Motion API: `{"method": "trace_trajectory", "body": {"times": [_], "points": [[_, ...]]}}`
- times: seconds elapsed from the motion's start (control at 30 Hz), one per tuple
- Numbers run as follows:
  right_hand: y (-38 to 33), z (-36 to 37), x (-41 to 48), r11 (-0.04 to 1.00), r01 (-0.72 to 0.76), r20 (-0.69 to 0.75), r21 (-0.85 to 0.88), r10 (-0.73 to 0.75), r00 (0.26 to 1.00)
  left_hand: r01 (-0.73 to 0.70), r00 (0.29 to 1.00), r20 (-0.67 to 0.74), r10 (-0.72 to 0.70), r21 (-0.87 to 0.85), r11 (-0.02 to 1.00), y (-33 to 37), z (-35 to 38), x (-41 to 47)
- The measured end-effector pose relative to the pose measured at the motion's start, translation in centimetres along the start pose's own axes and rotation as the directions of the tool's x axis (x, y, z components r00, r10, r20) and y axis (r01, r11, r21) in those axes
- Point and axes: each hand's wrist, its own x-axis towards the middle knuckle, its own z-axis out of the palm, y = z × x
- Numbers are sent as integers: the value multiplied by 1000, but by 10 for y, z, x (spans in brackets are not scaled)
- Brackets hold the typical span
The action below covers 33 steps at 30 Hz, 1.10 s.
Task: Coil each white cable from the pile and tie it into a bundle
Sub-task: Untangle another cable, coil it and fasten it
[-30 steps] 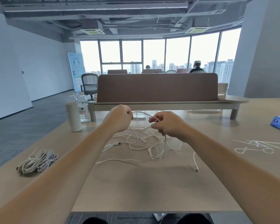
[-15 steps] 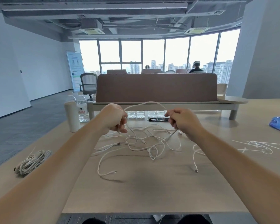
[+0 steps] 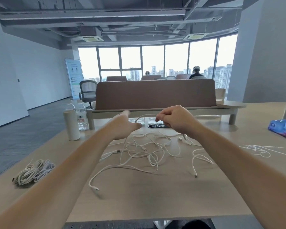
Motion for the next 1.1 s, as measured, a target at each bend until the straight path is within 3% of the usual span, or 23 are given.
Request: {"method": "trace_trajectory", "body": {"times": [0.1, 0.17, 0.33, 0.57, 0.9, 1.1], "points": [[-8, -1, -6, 999, 20, 101, 26, -23, 995, -181, 983, 11, 181, -53, 982, 9, 1, 2], [-9, 1, -7, 997, 56, 122, 47, -61, 991, -205, 976, 52, 213, -128, 970, 14, 4, 5], [-2, 2, -4, 995, 58, 86, 86, -65, 994, -106, 993, 11, 116, -327, 939, 11, 6, 4], [14, 4, 1, 998, -23, 43, 63, 20, 999, 59, 993, 114, 0, -519, 853, -1, 5, 6], [3, 17, 3, 996, -9, -9, 90, 10, 1000, 159, 976, 214, -44, -556, 816, 7, 18, 3], [-4, 26, 4, 992, 50, -99, 120, -38, 994, 177, 969, 244, 31, -779, 601, 6, 24, 5]]}}
